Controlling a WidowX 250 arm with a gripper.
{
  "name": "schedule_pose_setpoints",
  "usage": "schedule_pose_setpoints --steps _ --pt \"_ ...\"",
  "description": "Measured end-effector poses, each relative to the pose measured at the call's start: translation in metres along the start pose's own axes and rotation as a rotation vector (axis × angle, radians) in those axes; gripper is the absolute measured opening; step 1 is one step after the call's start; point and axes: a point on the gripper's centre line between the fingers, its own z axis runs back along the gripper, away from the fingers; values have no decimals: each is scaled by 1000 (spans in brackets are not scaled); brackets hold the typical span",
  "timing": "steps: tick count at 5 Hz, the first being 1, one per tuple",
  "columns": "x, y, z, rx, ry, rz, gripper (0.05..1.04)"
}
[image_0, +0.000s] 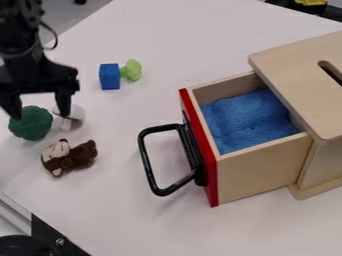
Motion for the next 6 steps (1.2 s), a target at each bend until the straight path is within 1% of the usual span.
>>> schedule_pose_setpoints --steps 1,2,3,4,5,6 --pt "-23 -7 -5 5 1 -42 999" --pt "-41 -13 -26 44 31 -73 999" --pt "-45 -18 -47 38 64 -110 999" --pt "-38 -19 -57 49 63 -122 997" --pt "-28 -21 -63 58 48 -122 947" --pt "-28 -19 -64 60 46 -106 680"
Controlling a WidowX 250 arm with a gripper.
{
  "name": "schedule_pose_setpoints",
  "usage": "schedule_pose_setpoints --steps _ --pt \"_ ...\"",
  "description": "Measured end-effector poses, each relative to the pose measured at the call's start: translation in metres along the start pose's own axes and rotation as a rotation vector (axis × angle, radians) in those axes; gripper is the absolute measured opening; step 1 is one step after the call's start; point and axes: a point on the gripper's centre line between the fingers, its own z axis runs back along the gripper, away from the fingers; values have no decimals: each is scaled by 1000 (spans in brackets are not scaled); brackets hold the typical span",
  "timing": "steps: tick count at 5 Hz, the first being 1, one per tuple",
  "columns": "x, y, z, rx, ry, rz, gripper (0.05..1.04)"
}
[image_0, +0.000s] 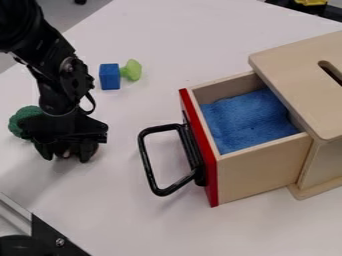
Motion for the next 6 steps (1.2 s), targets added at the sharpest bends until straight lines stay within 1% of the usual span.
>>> schedule_pose_setpoints --steps 1,2,3,4,5,6 --pt "-3 1 1 -11 7 15 449" --pt "-5 5 3 -19 19 7 317" --pt "-7 7 5 -13 31 6 246" --pt "-8 10 7 -11 45 10 213" --pt "-2 12 18 -31 39 16 197" --pt "15 9 33 -66 17 20 196"
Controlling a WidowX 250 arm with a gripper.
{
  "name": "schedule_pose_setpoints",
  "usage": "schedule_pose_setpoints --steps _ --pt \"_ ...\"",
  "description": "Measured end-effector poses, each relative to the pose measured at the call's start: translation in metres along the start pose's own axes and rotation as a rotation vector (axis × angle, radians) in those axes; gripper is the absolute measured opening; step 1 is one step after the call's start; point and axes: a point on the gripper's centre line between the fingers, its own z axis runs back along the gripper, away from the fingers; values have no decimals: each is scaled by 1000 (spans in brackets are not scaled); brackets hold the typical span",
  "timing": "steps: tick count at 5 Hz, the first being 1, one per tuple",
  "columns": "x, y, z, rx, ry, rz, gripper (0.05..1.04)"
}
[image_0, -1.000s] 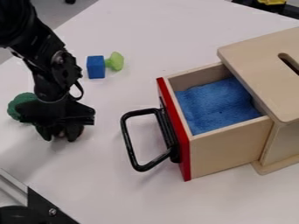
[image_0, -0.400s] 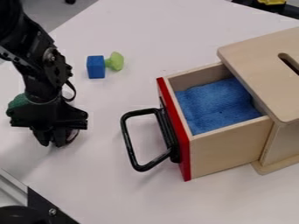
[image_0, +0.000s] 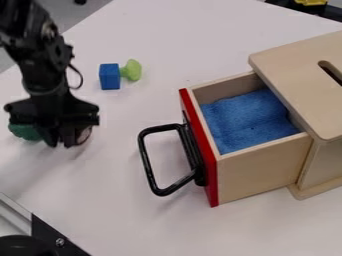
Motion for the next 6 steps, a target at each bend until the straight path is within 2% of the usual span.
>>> schedule_pose_setpoints --steps 1,2,3,5,6 --pt "23 -16 18 -34 -20 -22 196" --pt "54 -39 38 -92 -42 -73 196" --pt "83 -71 43 -139 -27 -121 196" --pt "130 -106 22 -168 -3 -185 196" --pt "145 -124 7 -181 16 -234 196"
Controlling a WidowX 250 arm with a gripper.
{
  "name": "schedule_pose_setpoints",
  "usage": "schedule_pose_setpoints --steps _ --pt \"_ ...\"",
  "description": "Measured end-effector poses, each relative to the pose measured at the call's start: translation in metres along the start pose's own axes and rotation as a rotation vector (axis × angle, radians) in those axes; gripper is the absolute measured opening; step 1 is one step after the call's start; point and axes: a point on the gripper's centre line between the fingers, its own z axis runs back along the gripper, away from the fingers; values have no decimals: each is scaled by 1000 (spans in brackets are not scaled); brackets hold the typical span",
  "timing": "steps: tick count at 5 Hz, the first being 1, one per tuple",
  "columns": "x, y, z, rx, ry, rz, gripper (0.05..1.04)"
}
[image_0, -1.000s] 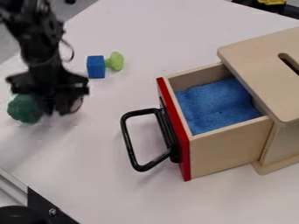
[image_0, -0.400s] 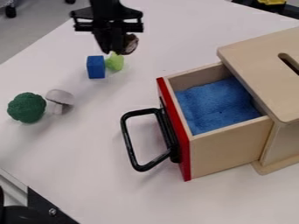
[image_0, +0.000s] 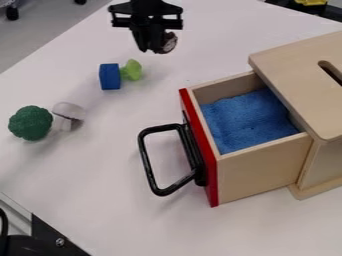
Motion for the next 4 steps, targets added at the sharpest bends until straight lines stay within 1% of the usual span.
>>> schedule_pose_setpoints --steps 1,2,3,4 --pt "8 -8 -10 -5 7 -30 196" --pt "8 -27 -26 -22 43 -88 196" --pt "3 -34 -43 -22 82 -105 196" --pt "1 -37 -54 -21 93 -95 196"
